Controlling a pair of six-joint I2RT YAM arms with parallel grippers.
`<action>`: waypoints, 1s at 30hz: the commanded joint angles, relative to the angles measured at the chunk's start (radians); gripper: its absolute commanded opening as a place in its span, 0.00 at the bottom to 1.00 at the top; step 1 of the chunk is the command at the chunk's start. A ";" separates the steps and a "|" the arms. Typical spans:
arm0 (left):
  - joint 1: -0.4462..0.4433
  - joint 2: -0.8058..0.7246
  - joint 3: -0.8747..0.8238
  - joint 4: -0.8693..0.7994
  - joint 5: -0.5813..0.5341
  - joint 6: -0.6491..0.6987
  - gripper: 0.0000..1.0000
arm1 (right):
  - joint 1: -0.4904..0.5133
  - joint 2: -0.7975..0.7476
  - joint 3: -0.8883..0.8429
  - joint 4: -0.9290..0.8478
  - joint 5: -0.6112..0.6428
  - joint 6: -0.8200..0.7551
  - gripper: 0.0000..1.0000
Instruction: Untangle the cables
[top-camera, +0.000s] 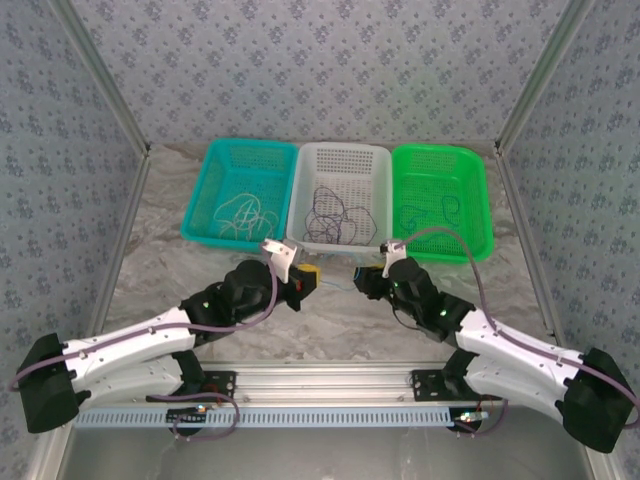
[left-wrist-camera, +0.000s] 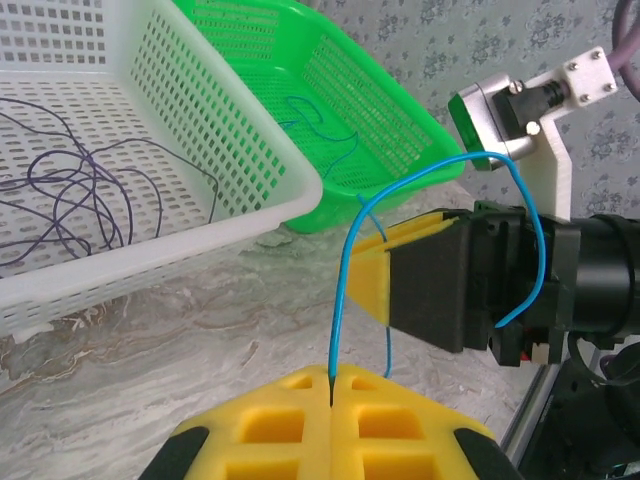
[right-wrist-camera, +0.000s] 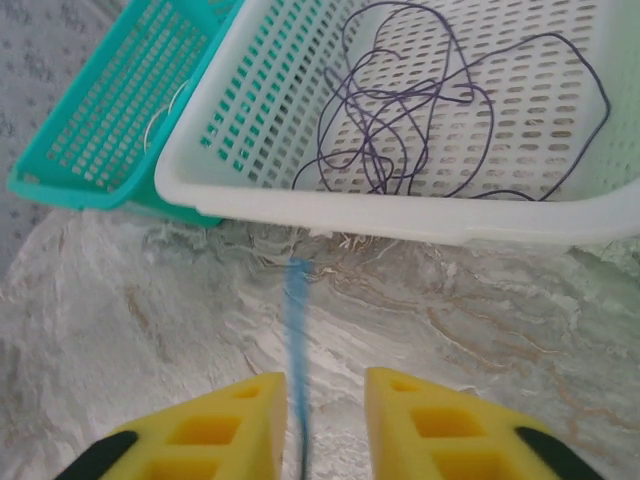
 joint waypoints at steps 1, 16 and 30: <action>-0.006 -0.017 -0.021 0.080 0.008 0.019 0.03 | -0.015 -0.002 -0.012 0.068 0.016 0.108 0.21; -0.007 0.032 -0.052 0.357 -0.052 0.027 0.03 | 0.041 0.034 -0.175 0.224 0.057 0.648 0.13; -0.007 0.136 -0.030 0.470 -0.100 0.029 0.03 | 0.220 0.278 -0.075 0.292 0.098 0.833 0.18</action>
